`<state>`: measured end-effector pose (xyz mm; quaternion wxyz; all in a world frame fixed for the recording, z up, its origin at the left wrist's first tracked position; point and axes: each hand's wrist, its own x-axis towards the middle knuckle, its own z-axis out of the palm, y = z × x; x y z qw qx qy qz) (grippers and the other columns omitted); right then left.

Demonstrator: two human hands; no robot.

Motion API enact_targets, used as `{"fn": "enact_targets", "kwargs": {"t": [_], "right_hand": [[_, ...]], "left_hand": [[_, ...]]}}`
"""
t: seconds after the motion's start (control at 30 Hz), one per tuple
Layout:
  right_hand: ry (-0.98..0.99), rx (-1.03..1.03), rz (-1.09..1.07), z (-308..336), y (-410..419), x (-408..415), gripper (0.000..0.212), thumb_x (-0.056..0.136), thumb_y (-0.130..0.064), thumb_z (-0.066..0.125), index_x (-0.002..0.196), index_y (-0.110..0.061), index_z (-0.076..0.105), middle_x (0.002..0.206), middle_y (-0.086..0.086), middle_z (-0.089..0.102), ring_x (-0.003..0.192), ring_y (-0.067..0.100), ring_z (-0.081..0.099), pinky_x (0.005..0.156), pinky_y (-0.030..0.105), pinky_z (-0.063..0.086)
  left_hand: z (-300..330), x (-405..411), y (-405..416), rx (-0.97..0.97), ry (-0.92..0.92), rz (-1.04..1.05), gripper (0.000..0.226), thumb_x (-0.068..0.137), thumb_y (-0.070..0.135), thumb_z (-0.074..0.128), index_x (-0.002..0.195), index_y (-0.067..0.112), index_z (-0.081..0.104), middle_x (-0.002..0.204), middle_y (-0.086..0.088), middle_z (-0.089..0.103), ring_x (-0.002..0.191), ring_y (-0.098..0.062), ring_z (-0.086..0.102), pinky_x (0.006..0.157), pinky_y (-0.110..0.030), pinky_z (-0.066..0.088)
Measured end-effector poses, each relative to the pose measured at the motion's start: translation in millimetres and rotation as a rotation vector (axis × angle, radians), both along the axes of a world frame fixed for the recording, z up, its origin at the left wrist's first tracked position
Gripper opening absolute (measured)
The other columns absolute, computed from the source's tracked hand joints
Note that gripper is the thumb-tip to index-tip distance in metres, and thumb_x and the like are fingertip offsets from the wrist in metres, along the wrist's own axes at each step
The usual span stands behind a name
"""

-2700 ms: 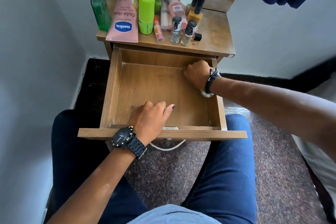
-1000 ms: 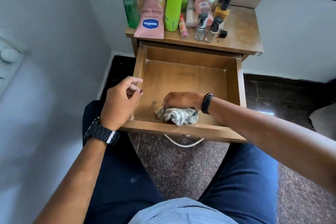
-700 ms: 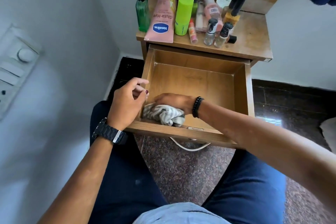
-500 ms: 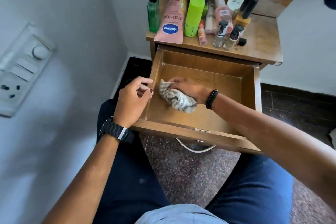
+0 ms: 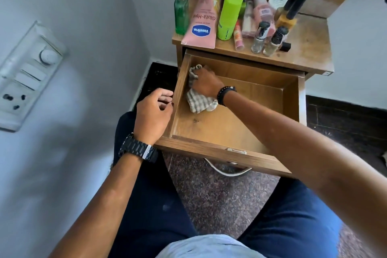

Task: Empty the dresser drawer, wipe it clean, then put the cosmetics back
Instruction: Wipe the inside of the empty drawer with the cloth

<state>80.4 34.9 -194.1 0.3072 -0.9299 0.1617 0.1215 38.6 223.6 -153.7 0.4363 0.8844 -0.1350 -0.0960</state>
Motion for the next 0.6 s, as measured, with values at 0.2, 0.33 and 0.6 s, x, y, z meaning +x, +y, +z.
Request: {"fn": "enact_targets", "kwargs": {"t": [0.2, 0.33, 0.6], "right_hand": [[0.028, 0.114, 0.240, 13.1, 8.6, -44.0, 0.018, 0.085, -0.008, 0.047, 0.080, -0.018, 0.061, 0.095, 0.006, 0.063, 0.088, 0.025, 0.063, 0.082, 0.045, 0.054], [0.152, 0.104, 0.419, 20.6, 26.7, -79.4, 0.032, 0.094, -0.008, 0.045, 0.124, -0.010, 0.057, 0.105, 0.001, 0.048, 0.087, 0.011, 0.053, 0.072, 0.023, 0.048], [0.464, 0.129, 0.625, 24.6, 44.6, -55.8, 0.027, 0.085, -0.015, 0.046, 0.094, 0.005, 0.063, 0.098, 0.015, 0.069, 0.084, 0.034, 0.060, 0.084, 0.041, 0.051]], "left_hand": [[-0.7, 1.0, 1.4, -0.035, 0.004, 0.018, 0.022, 0.087, 0.007, 0.057, 0.106, 0.016, 0.064, 0.097, 0.005, 0.067, 0.081, -0.005, 0.061, 0.069, -0.010, 0.046], [-1.7, 1.7, 1.6, -0.058, 0.016, 0.022, 0.021, 0.087, 0.005, 0.056, 0.102, 0.016, 0.065, 0.097, 0.003, 0.068, 0.083, -0.008, 0.064, 0.073, -0.022, 0.054], [-3.0, 1.7, 1.9, -0.071, 0.029, 0.031, 0.021, 0.086, 0.002, 0.056, 0.097, 0.016, 0.065, 0.092, 0.003, 0.069, 0.080, -0.010, 0.065, 0.078, -0.027, 0.055]]}}
